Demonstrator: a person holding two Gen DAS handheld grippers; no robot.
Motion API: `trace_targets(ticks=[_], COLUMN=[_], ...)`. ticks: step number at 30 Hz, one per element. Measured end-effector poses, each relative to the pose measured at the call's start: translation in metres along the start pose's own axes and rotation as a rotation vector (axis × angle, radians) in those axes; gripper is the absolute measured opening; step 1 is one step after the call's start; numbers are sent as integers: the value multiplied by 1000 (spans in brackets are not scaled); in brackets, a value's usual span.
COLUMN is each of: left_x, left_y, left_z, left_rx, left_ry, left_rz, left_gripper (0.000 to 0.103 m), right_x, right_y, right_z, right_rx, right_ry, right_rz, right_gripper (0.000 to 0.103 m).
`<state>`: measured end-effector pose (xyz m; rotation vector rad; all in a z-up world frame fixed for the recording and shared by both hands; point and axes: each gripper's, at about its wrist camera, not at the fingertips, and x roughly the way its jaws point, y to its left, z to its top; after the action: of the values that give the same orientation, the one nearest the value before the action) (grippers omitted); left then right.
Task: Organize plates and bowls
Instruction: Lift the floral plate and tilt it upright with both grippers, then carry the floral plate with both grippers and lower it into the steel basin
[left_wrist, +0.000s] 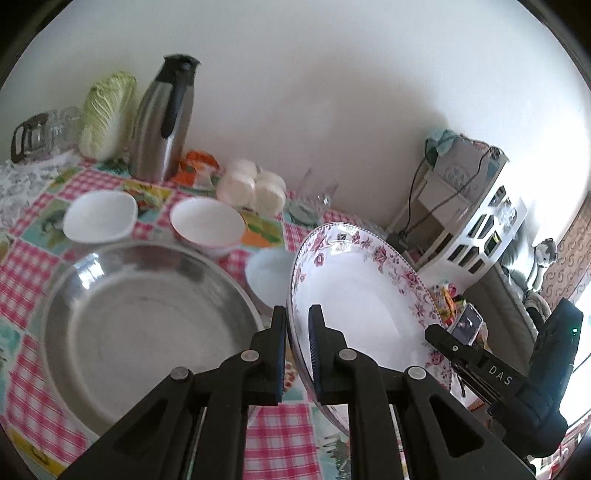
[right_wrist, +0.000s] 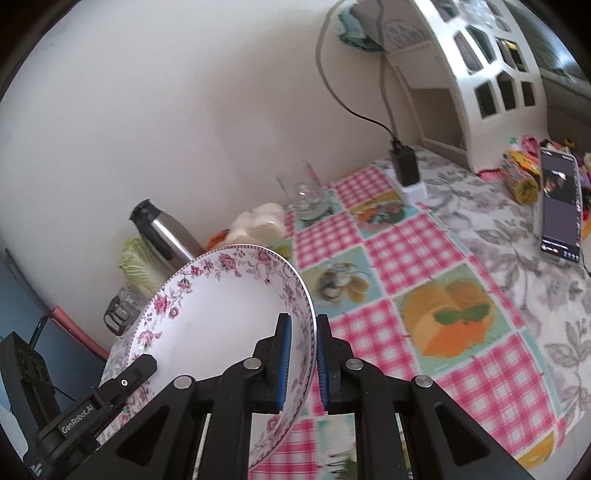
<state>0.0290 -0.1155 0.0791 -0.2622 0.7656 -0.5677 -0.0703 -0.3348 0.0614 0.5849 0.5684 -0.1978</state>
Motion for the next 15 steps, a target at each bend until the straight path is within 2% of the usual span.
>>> trace_targets(ticks=[8, 15], left_x=[-30, -52], left_y=[30, 67], left_z=[20, 31], left_rx=[3, -49], left_ry=[-65, -111], left_rz=[32, 47], left_gripper=[12, 12], right_x=[8, 22], right_y=[47, 87], right_z=[-5, -13], right_rx=[-44, -94], right_ry=[-14, 3], right_rz=[46, 92], right_gripper=[14, 14])
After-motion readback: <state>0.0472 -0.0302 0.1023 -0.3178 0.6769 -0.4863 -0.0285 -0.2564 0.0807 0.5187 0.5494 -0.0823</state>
